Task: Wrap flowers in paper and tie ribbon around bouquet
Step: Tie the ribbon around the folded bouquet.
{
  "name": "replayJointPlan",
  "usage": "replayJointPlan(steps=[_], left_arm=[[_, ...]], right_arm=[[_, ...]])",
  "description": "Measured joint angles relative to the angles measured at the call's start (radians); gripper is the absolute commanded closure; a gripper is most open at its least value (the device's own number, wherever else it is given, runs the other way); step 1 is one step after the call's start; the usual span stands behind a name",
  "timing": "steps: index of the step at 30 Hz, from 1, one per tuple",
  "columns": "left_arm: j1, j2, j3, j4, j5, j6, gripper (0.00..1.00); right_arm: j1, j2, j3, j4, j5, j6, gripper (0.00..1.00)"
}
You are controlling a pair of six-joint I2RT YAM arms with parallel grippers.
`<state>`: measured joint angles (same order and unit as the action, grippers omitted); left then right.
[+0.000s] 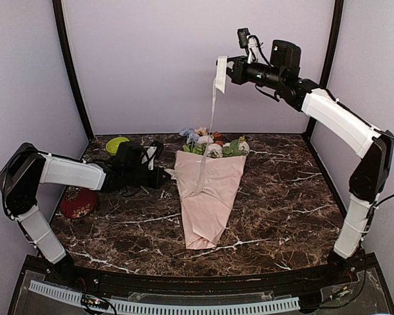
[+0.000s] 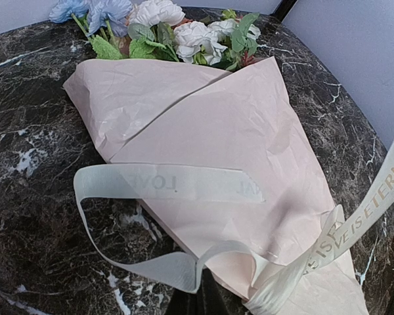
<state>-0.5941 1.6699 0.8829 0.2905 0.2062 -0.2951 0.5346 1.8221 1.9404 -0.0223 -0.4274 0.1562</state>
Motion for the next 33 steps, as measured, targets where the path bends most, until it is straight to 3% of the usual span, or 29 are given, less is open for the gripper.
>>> replayJointPlan(steps=[9, 12, 14, 19, 21, 26, 33], left_arm=[[0.008, 0.000, 0.001, 0.003, -0.005, -0.008, 1.00], [0.060, 0.000, -0.019, 0.041, 0.005, -0.074, 1.00], [0.133, -0.001, -0.061, 0.070, 0.004, -0.122, 1.00], [0.288, -0.003, -0.278, 0.156, 0.031, -0.265, 1.00], [0.303, -0.006, -0.359, 0.207, 0.042, -0.334, 1.00], [0.374, -0.112, -0.527, 0.320, 0.035, -0.479, 1.00], [0.384, -0.241, -0.559, 0.207, -0.019, -0.491, 1.00]], right_arm=[[-0.013, 0.082, 0.016, -0.034, -0.011, 0.003, 1.00], [-0.085, 0.018, -0.173, 0.028, -0.001, 0.042, 1.00], [-0.218, -0.090, -0.419, 0.072, 0.018, 0.111, 1.00], [-0.815, -0.395, -1.053, 0.127, 0.072, 0.273, 1.00], [-0.977, -0.525, -1.202, 0.071, 0.094, 0.291, 1.00], [-1.128, -0.758, -1.305, 0.014, 0.057, 0.294, 1.00], [-1.228, -0.743, -1.299, -0.041, -0.032, 0.263, 1.00]])
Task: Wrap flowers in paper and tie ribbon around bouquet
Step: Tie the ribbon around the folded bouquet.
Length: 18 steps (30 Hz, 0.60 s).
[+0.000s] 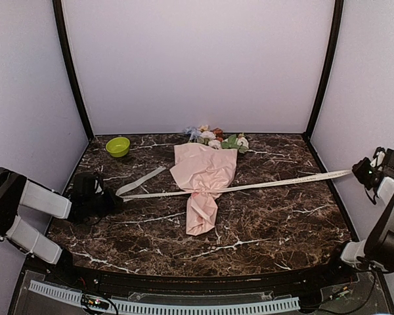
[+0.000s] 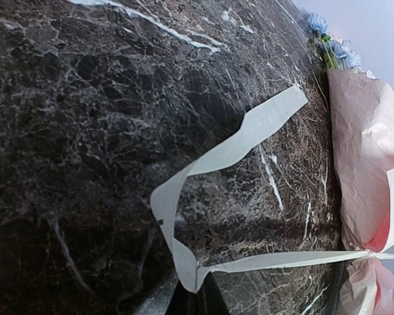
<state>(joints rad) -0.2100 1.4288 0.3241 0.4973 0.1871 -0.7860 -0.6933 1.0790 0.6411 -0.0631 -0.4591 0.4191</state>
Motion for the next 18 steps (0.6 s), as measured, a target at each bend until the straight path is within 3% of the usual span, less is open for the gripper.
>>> replayJointPlan(steps=[18], left_arm=[[0.009, -0.120, -0.010, -0.161, -0.039, 0.109, 1.00]], right_arm=[[-0.035, 0.003, 0.033, -0.069, -0.058, -0.009, 1.00]])
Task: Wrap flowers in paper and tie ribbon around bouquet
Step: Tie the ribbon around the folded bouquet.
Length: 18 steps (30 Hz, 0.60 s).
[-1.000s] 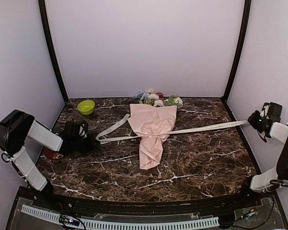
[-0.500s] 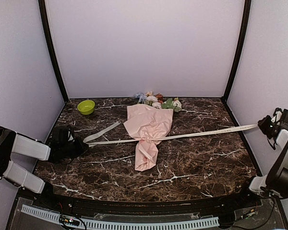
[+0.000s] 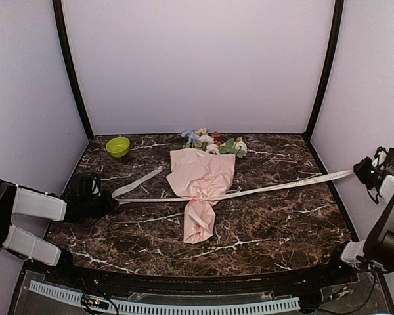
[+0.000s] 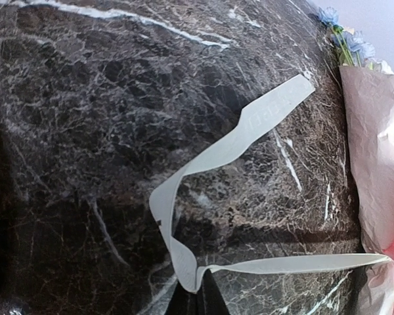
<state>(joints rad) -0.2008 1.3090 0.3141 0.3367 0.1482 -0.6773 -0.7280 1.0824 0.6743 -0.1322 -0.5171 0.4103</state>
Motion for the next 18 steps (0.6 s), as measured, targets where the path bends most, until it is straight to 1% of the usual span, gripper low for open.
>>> replayJointPlan(steps=[3, 5, 7, 9, 10, 11, 14, 18], left_arm=[[-0.064, -0.031, 0.022, -0.039, -0.049, 0.052, 1.00], [-0.153, -0.058, 0.056, -0.063, -0.077, 0.092, 1.00], [-0.237, -0.090, 0.093, -0.071, -0.084, 0.121, 1.00], [-0.315, -0.129, 0.141, -0.080, -0.086, 0.156, 1.00], [-0.362, -0.151, 0.172, -0.090, -0.090, 0.178, 1.00], [-0.395, -0.170, 0.197, -0.093, -0.095, 0.197, 1.00], [-0.505, -0.219, 0.268, -0.105, -0.106, 0.257, 1.00], [-0.684, -0.249, 0.360, -0.132, -0.137, 0.361, 1.00]], right_arm=[[0.089, 0.000, 0.018, 0.018, 0.034, -0.017, 1.00], [0.225, -0.001, 0.043, 0.031, 0.052, -0.041, 1.00], [0.392, -0.005, 0.068, 0.037, 0.044, -0.058, 1.00], [0.534, -0.011, 0.079, 0.032, 0.043, -0.061, 1.00], [0.582, -0.013, 0.084, 0.021, 0.055, -0.058, 1.00], [0.675, -0.013, 0.087, 0.013, 0.062, -0.053, 1.00], [0.880, -0.012, 0.094, -0.031, 0.095, -0.017, 1.00], [1.082, 0.014, 0.142, -0.141, 0.117, 0.011, 1.00]])
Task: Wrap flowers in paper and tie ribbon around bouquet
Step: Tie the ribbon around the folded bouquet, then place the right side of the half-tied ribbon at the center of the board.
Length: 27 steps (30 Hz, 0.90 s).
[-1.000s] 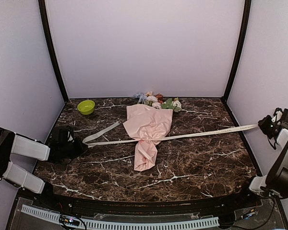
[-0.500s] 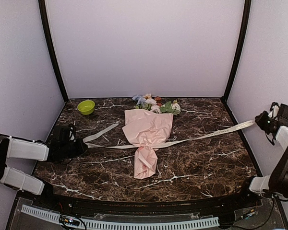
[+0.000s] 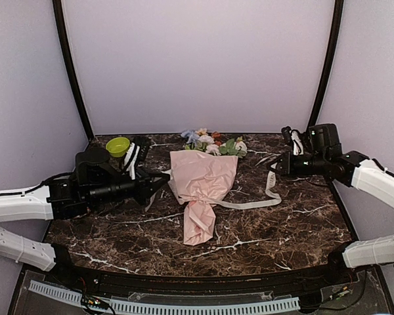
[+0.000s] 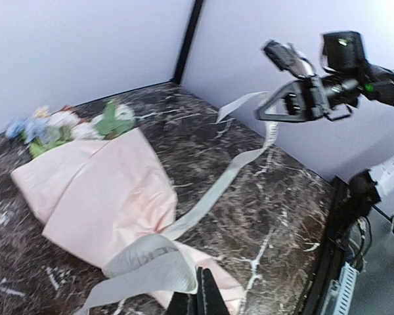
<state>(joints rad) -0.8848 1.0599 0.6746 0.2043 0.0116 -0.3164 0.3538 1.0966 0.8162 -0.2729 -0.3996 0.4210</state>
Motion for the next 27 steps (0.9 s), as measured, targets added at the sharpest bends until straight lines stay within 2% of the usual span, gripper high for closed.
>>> replayJointPlan(steps=[4, 12, 14, 17, 20, 23, 27], left_arm=[[-0.158, 0.000, 0.098, -0.041, -0.017, 0.097, 1.00], [-0.330, 0.076, 0.230, -0.085, -0.083, 0.206, 1.00], [-0.369, 0.114, 0.264, -0.097, -0.088, 0.232, 1.00], [-0.402, 0.149, 0.293, -0.103, -0.094, 0.262, 1.00], [-0.409, 0.150, 0.294, -0.109, -0.105, 0.281, 1.00], [-0.409, 0.150, 0.294, -0.109, -0.123, 0.299, 1.00], [-0.409, 0.142, 0.289, -0.108, -0.173, 0.332, 1.00]], right_arm=[[0.096, 0.000, 0.113, -0.125, 0.001, 0.007, 1.00], [0.110, -0.129, 0.284, -0.205, -0.019, 0.032, 1.00], [0.110, -0.142, 0.282, -0.255, -0.003, 0.025, 0.89], [0.110, -0.144, 0.230, -0.319, 0.016, 0.017, 0.59], [0.110, -0.120, 0.109, -0.383, 0.018, 0.008, 0.42], [0.110, -0.064, 0.016, -0.472, 0.055, 0.003, 0.35], [0.114, -0.043, 0.036, -0.512, 0.087, -0.013, 0.36]])
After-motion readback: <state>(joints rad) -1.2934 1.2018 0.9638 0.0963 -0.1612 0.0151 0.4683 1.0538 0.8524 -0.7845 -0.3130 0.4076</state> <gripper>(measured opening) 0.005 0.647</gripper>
